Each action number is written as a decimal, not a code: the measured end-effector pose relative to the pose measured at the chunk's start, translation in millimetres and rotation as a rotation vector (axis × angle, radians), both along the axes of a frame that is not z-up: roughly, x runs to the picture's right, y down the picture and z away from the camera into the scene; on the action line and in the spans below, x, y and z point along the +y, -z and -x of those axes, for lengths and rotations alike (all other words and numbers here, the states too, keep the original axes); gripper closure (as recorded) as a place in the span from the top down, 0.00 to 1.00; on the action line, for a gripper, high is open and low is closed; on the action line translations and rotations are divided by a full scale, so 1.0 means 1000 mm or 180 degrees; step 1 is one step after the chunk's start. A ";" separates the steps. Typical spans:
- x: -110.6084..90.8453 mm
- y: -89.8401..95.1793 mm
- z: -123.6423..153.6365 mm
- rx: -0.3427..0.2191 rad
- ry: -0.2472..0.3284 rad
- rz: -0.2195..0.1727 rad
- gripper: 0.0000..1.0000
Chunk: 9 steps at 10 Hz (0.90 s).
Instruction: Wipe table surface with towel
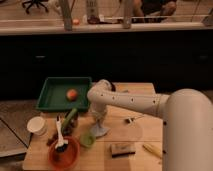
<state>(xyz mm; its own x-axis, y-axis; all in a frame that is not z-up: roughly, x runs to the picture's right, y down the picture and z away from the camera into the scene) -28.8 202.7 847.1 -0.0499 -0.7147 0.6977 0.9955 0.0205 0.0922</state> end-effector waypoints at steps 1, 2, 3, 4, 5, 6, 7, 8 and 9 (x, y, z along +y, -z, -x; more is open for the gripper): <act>0.002 0.002 -0.011 0.0038 -0.0021 0.0005 0.00; 0.004 0.003 -0.026 0.0093 -0.0049 0.0006 0.00; 0.003 0.003 -0.045 0.0176 -0.0099 -0.0006 0.00; 0.000 0.001 -0.063 0.0275 -0.0167 -0.0031 0.00; -0.007 -0.003 -0.073 0.0345 -0.0223 -0.0068 0.00; -0.019 -0.009 -0.081 0.0394 -0.0276 -0.0122 0.00; -0.025 -0.012 -0.082 0.0410 -0.0294 -0.0149 0.00; -0.032 -0.016 -0.079 0.0408 -0.0302 -0.0175 0.00; -0.039 -0.021 -0.068 0.0380 -0.0293 -0.0197 0.00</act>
